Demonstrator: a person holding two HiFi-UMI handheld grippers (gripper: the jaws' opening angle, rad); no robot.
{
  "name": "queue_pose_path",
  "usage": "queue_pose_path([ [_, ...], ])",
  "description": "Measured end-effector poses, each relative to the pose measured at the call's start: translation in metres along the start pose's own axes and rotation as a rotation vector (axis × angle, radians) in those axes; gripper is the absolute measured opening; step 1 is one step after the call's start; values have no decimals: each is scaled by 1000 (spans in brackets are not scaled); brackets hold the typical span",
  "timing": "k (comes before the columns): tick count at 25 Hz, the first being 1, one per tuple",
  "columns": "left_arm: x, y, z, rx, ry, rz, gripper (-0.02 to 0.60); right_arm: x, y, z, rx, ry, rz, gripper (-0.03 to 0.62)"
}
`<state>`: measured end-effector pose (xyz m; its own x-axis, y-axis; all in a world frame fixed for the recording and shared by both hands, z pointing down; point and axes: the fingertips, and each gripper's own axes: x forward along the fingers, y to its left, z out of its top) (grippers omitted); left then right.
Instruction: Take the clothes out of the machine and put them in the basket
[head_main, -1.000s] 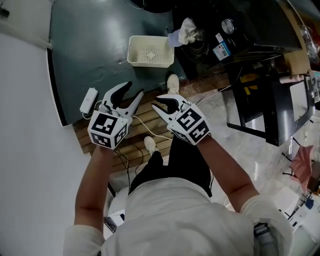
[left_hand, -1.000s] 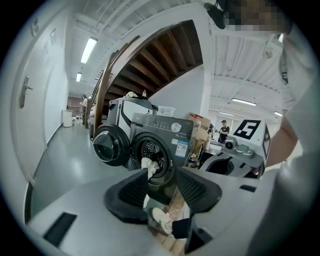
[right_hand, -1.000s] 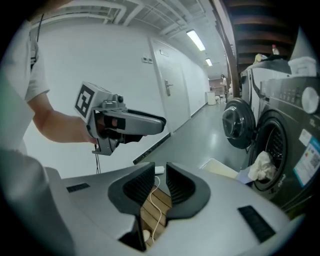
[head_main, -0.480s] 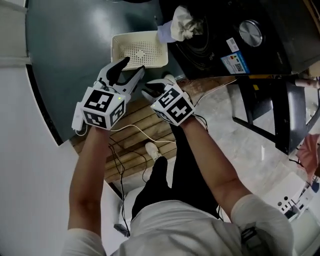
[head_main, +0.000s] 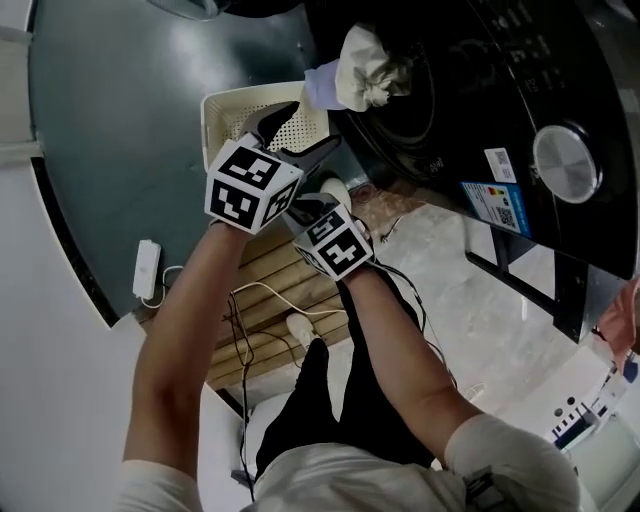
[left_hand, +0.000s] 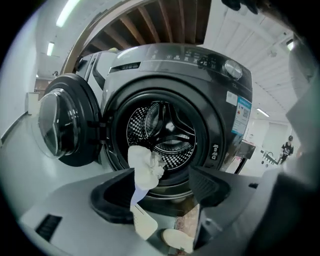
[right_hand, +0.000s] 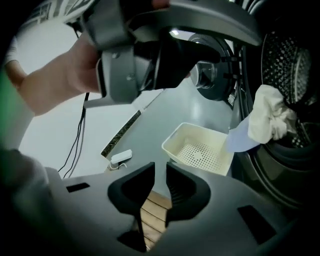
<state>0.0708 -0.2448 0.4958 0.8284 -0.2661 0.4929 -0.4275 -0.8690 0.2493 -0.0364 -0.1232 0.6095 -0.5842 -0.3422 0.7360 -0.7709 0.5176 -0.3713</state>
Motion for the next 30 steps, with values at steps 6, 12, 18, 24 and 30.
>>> queue_pose_path([
  [6, 77, 16, 4, 46, 35, -41, 381, 17, -24, -6, -168, 111, -8, 55],
  [12, 146, 31, 1, 106, 87, -30, 417, 11, -49, -11, -165, 113, 6, 55],
  [18, 195, 43, -12, 181, 178, 6, 451, 9, -59, -1, -153, 127, 11, 55],
  [24, 229, 58, -30, 194, 255, 39, 466, 6, -65, -3, -135, 151, 34, 55],
  [30, 262, 62, -39, 268, 295, 58, 466, 4, -72, -2, -122, 154, 40, 55],
])
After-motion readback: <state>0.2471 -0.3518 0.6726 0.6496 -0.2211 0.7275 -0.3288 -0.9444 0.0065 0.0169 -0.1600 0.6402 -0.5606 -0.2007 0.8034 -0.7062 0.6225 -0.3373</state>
